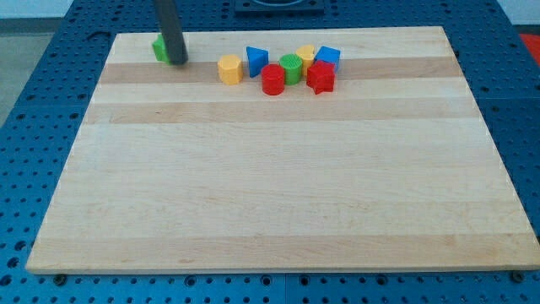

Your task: Move the green star a bit left

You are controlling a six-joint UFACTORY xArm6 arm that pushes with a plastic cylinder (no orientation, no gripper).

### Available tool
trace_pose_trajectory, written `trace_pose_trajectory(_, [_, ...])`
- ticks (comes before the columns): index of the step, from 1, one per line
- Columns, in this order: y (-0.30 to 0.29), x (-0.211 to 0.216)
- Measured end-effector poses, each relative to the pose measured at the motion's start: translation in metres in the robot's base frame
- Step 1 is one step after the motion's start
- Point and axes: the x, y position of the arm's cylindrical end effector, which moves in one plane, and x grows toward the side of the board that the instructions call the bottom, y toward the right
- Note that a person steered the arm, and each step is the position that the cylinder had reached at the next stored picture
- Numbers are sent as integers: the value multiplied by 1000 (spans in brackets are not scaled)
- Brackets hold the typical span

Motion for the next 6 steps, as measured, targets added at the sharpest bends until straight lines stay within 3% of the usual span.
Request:
trace_pose_trajectory(2, [-25, -2])
trace_pose_trajectory(4, [27, -2])
trace_pose_trajectory(6, [32, -35])
